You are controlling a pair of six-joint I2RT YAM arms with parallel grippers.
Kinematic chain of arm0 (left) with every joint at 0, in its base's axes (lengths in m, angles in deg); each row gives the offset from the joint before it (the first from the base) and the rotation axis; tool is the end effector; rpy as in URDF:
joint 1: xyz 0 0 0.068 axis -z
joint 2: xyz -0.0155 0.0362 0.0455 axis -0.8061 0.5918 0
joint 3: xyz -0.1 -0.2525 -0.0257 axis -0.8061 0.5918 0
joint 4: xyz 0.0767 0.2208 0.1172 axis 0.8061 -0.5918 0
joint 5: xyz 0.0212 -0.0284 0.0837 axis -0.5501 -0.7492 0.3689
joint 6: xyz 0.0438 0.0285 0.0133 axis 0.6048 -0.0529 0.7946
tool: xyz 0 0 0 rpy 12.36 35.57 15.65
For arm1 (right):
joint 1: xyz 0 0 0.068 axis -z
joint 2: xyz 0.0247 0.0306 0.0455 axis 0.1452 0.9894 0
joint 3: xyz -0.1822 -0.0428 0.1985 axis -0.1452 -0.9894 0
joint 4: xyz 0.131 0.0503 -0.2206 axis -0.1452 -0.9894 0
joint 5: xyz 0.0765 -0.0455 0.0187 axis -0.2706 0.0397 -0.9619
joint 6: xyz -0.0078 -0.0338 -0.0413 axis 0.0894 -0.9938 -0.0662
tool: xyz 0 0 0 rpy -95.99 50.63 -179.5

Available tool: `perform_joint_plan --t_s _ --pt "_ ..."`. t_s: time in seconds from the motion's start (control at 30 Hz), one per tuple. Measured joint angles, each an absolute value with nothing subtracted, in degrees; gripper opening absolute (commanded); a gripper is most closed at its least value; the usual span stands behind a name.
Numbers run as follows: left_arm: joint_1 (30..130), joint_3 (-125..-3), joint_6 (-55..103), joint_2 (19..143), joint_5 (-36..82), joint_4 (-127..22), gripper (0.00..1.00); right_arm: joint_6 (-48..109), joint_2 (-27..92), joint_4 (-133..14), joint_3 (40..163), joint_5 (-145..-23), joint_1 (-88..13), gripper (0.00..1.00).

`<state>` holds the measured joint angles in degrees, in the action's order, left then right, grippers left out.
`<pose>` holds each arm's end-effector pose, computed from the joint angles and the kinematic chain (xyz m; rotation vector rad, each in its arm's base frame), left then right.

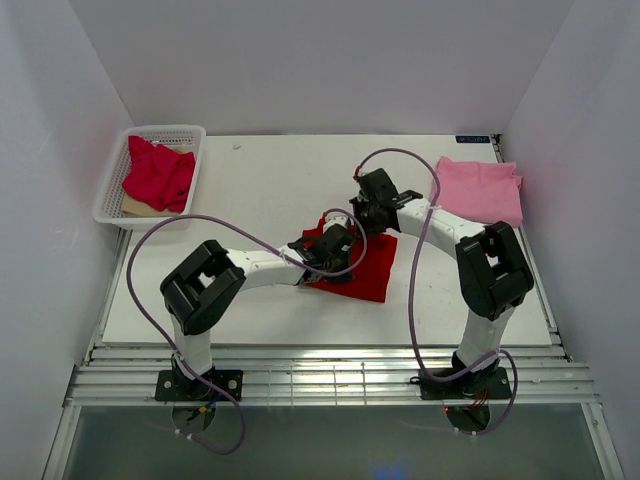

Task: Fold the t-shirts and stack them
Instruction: Smooth out wrinkles on the folded tshirt, then put the neatly folded tshirt into the corner of the board with the right arm

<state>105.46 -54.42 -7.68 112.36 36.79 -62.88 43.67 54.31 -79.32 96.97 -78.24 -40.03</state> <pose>0.2384 -0.2968 0.1524 0.1406 2.5713 -0.5629 0.3276 0.2037 0.2043 -0.2777 2.5222 0.4189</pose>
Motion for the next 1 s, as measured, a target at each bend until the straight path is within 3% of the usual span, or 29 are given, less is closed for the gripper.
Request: perform_joint_plan --t_s 0.23,0.3,0.4,0.43,0.5,0.57,0.6,0.63,0.67,0.7,0.73,1.0 --pt "106.86 -53.75 -7.63 111.95 36.62 -62.12 0.0 41.03 58.64 -81.46 107.79 -66.72 -39.29 0.08" --pt "107.25 -53.96 -7.57 111.88 36.64 -62.55 0.0 40.79 57.35 -81.84 107.64 -65.27 -39.05 0.12" --pt "107.64 -55.56 -7.22 111.88 36.77 -64.94 0.0 40.85 51.42 -82.12 103.92 -64.42 -38.96 0.31" --pt "107.71 -56.43 -7.0 111.88 36.82 -66.01 0.0 40.92 48.45 -82.47 102.17 -64.42 -38.96 0.43" --pt "107.84 -58.64 -6.65 111.88 36.95 -67.82 0.0 41.31 41.72 -82.23 97.95 -64.73 -38.96 0.53" --pt "107.93 -61.46 -5.89 111.86 37.43 -69.18 0.2 41.48 34.88 -82.6 93.38 -65.91 -38.96 0.61" --pt "107.95 -63.01 -5.4 111.86 37.82 -69.72 0.28 41.57 31.95 -82.49 90.98 -66.65 -38.96 0.78" --pt "107.95 -64.63 -4.88 111.81 38.52 -70.38 0.49 42.21 29.48 -82.75 88.66 -67.68 -38.96 0.92" --pt "107.95 -66.05 -4.09 111.64 39.22 -71.01 0.58 42.66 27.38 -82.86 86.35 -68.99 -38.96 0.97" --pt "107.95 -67.25 -3.77 111.36 40.86 -72.39 0.67 42.56 25.74 -82.95 83.86 -69.41 -38.92 0.9" --pt "107.88 -68.0 -3.24 110.92 42.15 -73.96 0.79 42.88 24.04 -82.73 80.93 -70.37 -38.33 0.9" --pt "107.73 -68.26 0.21 110.57 50.5 -80.87 0.83 47.89 17.55 -80.02 64.93 -81.21 -39.01 0.9"
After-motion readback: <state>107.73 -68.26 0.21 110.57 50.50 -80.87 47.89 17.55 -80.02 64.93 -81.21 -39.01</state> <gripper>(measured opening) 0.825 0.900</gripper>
